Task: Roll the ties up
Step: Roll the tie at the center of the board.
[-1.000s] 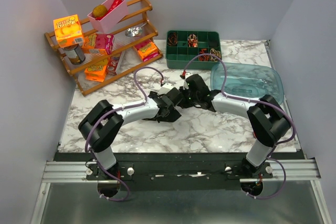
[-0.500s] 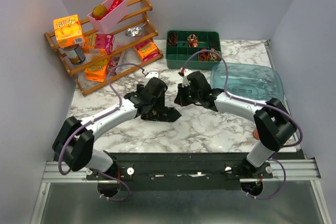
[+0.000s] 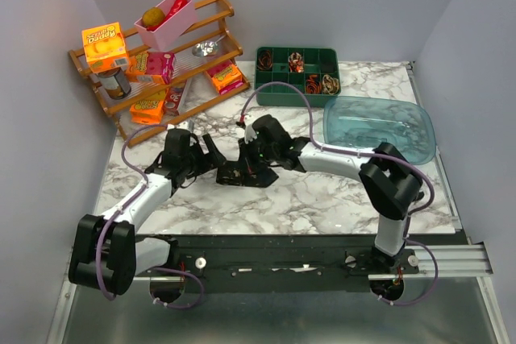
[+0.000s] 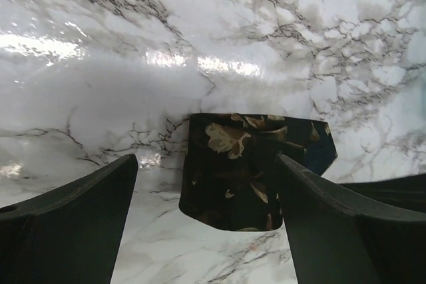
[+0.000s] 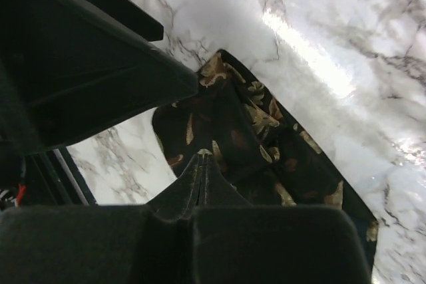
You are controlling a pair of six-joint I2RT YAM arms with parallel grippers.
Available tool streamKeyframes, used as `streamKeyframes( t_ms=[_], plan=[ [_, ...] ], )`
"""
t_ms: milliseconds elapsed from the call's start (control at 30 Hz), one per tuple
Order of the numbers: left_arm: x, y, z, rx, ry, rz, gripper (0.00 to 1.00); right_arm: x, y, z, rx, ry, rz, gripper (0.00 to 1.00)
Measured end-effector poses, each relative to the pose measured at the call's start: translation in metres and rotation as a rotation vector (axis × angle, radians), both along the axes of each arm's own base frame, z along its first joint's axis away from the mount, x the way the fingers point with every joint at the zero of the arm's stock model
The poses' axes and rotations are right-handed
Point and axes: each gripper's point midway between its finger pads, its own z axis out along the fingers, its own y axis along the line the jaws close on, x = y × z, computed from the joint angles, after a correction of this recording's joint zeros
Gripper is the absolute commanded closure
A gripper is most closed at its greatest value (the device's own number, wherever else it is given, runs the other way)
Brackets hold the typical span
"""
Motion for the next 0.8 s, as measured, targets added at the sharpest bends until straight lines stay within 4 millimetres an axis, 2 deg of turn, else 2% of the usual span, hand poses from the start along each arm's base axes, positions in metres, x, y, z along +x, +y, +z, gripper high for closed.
streamKeyframes(
  t_ms=[133, 233, 333, 500, 800],
  plan=[
    [-0.005, -0.004, -0.006, -0.113, 0.001, -0.023, 0.06, -0.004, -0.001, -0.032, -0.054, 0.050, 0.007, 0.99],
    [-0.006, -0.010, -0.005, -0.170, -0.018, -0.047, 0.06, -0.004, -0.003, -0.042, -0.072, 0.064, 0.004, 0.99],
    [-0.007, -0.017, -0.004, -0.214, -0.045, -0.076, 0.06, -0.004, -0.003, -0.046, -0.076, 0.071, 0.000, 0.99],
    [-0.009, -0.022, -0.014, -0.242, -0.042, -0.098, 0.09, 0.000, 0.001, -0.048, -0.073, 0.074, -0.003, 0.99],
    [-0.009, -0.024, -0.030, -0.249, -0.041, -0.110, 0.22, 0.002, 0.004, -0.050, -0.069, 0.082, -0.012, 0.99]
  ],
)
